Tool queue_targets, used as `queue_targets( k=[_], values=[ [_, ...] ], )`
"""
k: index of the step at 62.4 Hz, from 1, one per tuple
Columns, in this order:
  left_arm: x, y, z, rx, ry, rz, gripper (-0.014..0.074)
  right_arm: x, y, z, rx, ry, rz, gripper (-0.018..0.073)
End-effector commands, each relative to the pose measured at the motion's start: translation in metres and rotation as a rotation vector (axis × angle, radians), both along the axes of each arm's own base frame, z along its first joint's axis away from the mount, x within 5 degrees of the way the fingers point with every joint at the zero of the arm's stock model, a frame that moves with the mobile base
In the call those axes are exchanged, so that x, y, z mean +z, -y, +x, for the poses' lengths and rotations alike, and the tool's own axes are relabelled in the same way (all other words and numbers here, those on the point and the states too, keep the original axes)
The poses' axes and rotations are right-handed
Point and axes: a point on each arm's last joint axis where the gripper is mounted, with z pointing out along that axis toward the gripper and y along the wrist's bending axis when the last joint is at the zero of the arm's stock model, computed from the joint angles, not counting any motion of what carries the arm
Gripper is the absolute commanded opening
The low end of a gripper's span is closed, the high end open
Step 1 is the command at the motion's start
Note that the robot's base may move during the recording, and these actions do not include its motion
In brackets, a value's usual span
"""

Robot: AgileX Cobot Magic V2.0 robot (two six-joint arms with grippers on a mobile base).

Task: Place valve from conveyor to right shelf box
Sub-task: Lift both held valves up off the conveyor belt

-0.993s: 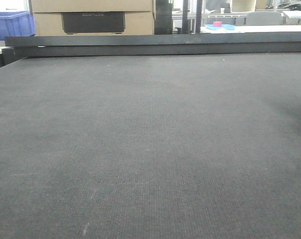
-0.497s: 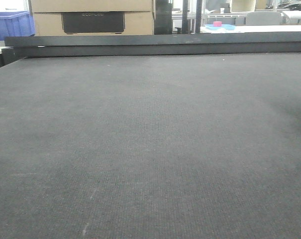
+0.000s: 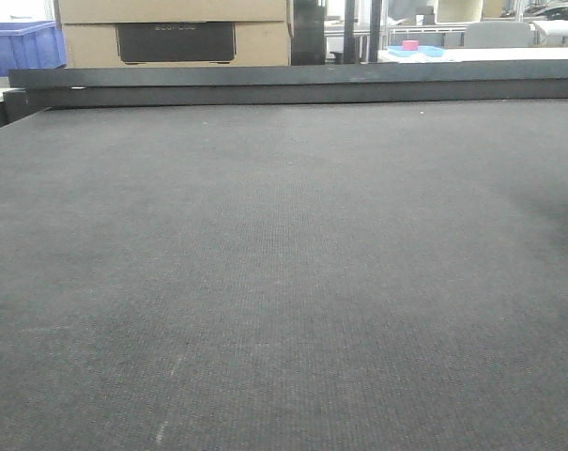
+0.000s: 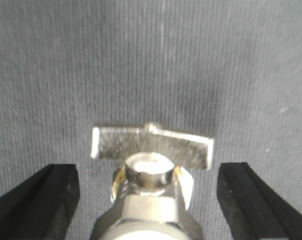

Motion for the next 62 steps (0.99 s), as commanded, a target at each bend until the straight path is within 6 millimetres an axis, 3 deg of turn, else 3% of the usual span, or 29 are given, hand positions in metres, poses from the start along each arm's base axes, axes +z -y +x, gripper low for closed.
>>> queue_targets(
  k=[1,16,27,41,62],
  values=[
    [0.005,-0.001,0.002,0.010,0.012,-0.001,0.0436,0.000,0.001,0.001,0.002,-0.005,0.003,-0.0162],
    [0.004,-0.001,-0.001,0.012,-0.015,0.001,0.0192,0.001,0.001,0.002,0.002,0.005,0.003,-0.0162],
    [0.004,-0.001,-0.001,0.012,-0.022,0.002,-0.0106,0.003,0.001,0.001,0.002,0.015,0.003,-0.0164],
    [0.021,-0.001,-0.008,0.015,0.029,-0.007,-0.0111,0.034,0.001,-0.012,0.001,0.128,0.007,-0.0164],
    [0.099,-0.001,-0.041,-0.005,0.393,-0.028,-0.0111,0.094,0.002,-0.041,-0.002,0.420,0.015,-0.0164]
  ],
)
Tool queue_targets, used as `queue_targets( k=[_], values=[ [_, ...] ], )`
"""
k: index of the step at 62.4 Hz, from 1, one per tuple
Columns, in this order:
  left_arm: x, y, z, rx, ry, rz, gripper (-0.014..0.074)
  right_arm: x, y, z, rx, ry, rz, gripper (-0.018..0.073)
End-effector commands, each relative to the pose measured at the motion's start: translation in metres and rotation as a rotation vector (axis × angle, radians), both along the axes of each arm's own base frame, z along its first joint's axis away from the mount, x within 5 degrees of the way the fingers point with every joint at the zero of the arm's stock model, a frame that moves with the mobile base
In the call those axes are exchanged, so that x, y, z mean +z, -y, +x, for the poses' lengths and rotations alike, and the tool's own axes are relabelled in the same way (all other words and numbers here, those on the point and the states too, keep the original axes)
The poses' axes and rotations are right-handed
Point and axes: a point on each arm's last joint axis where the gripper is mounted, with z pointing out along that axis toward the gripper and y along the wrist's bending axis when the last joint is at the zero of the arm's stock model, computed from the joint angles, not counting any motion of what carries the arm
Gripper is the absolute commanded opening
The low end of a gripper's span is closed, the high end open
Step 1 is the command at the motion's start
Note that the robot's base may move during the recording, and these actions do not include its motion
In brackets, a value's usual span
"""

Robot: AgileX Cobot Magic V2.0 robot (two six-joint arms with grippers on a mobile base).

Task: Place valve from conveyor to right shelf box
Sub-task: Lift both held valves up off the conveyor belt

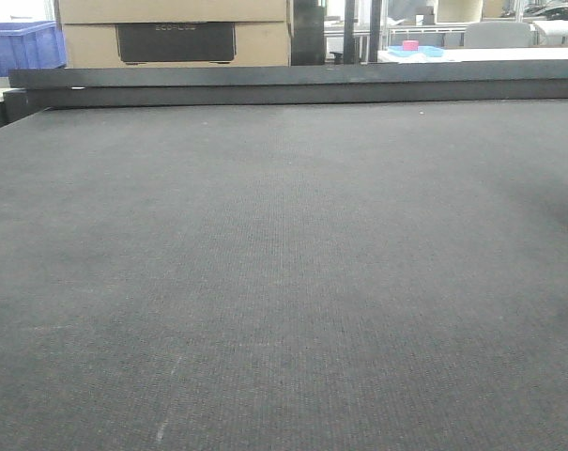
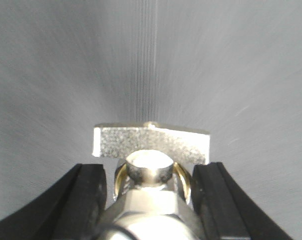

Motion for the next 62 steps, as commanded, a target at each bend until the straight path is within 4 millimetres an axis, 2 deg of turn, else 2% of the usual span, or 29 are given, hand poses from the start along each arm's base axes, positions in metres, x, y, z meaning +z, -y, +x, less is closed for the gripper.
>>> queue_targets(
  k=[1,13,20,37,48,62],
  values=[
    [0.029,-0.001,-0.012,-0.002,0.153,-0.012,-0.0111,0.023,0.002,-0.008,0.000,0.139,-0.003,-0.0164],
    [0.064,-0.001,-0.044,-0.011,0.426,-0.022,-0.0111,0.045,0.003,-0.029,-0.006,0.340,0.003,-0.0164],
    [0.071,-0.001,-0.064,-0.012,0.551,-0.046,-0.0111,0.050,0.003,-0.044,-0.009,0.425,0.006,-0.0164],
    [0.060,0.000,-0.118,-0.006,0.702,-0.097,-0.0111,0.057,0.005,-0.088,-0.018,0.667,0.014,-0.0164],
    [0.068,-0.001,-0.151,-0.009,0.790,-0.100,-0.0111,0.064,0.006,-0.117,-0.019,0.770,0.018,-0.0164],
    [0.080,-0.002,-0.171,-0.013,0.894,-0.104,-0.0111,0.072,0.007,-0.131,-0.020,0.824,0.021,-0.0164]
  ],
)
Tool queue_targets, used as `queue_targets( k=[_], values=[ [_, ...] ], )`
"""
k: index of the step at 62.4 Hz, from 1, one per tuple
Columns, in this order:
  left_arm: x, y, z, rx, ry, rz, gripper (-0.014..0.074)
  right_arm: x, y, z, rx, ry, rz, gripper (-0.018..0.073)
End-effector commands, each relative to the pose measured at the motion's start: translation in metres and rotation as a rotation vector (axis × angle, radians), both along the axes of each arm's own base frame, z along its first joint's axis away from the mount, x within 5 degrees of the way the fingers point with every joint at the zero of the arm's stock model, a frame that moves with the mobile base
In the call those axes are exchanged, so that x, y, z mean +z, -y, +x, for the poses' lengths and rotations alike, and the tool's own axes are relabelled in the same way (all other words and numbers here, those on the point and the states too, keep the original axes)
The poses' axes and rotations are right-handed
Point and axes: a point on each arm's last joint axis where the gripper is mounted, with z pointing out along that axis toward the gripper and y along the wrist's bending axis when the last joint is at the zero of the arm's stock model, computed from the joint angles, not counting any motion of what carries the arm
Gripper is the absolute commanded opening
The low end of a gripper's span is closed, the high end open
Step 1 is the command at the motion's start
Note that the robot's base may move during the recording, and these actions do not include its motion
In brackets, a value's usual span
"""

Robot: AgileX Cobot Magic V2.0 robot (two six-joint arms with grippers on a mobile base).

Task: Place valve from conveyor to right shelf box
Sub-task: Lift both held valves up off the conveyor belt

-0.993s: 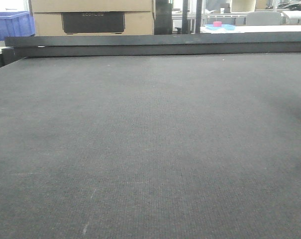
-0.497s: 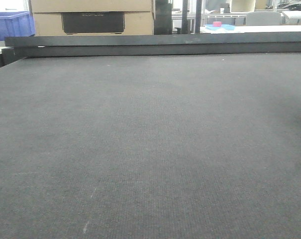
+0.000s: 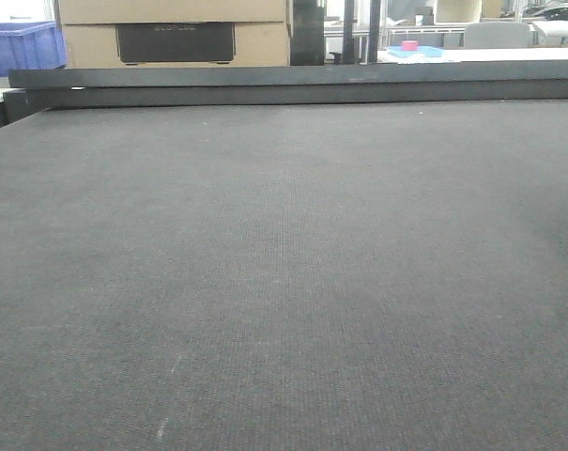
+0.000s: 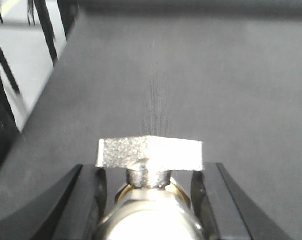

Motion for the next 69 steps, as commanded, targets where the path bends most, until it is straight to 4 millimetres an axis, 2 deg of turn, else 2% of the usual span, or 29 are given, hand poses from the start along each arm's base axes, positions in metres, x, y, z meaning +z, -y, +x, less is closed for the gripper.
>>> queue_targets(
  k=[1,69],
  values=[
    [0.0087,-0.0003,-0.0050,0.002,0.080,-0.009,-0.0111,0.0135,0.0013,-0.0044,-0.005,0.117,-0.006,-0.0164],
    [0.0080,-0.0003,-0.0079,0.001,0.069,-0.009,-0.0111,0.0154,0.0013,-0.0040,-0.006,0.139,-0.005,-0.0164]
  ],
)
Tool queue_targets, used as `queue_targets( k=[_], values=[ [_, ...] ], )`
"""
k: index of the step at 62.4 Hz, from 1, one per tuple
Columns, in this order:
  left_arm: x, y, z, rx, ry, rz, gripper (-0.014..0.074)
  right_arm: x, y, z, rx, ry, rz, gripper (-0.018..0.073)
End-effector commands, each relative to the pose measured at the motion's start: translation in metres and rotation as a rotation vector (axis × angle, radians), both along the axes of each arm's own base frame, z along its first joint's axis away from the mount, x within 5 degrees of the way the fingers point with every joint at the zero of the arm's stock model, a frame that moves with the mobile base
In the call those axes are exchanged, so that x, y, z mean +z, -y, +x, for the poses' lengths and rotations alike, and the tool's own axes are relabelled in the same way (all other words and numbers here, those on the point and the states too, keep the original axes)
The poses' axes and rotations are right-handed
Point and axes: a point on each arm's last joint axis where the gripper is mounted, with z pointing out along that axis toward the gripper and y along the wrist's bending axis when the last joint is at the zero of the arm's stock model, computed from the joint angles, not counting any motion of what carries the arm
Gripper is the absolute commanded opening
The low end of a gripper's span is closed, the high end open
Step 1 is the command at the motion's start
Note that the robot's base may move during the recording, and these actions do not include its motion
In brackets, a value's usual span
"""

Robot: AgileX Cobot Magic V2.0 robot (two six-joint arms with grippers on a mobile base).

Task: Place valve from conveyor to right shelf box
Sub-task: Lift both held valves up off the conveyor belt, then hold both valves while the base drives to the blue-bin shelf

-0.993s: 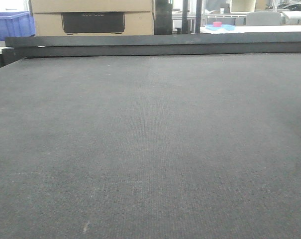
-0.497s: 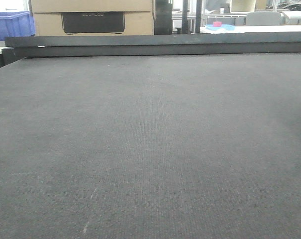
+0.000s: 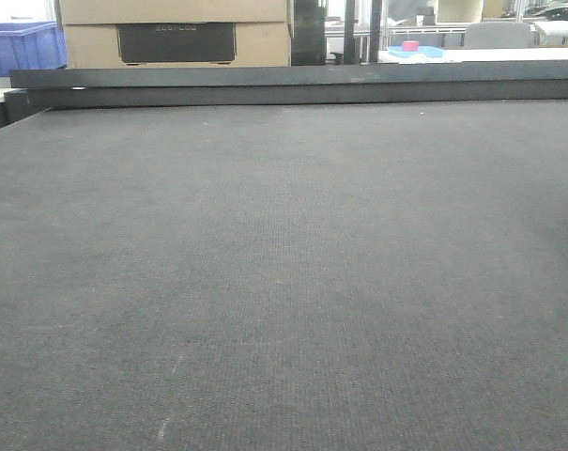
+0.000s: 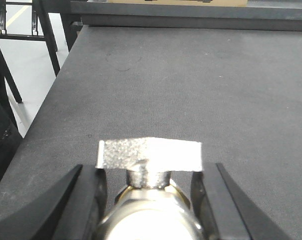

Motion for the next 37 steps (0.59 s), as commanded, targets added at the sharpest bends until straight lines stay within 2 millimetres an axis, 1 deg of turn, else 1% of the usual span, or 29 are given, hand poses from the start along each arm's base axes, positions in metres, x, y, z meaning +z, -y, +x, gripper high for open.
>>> queue_targets(
  k=[1,37],
  values=[
    [0.0066,-0.0001,-0.0017,0.002,0.056,-0.008,-0.0111,0.0115,0.0011,-0.0007,-0.007,0.098,-0.003,-0.0164],
    [0.0066,-0.0001,-0.0017,0.002,0.056,-0.008,-0.0111,0.0115,0.0011,-0.0007,-0.007,0.098,-0.003,-0.0164]
  ],
)
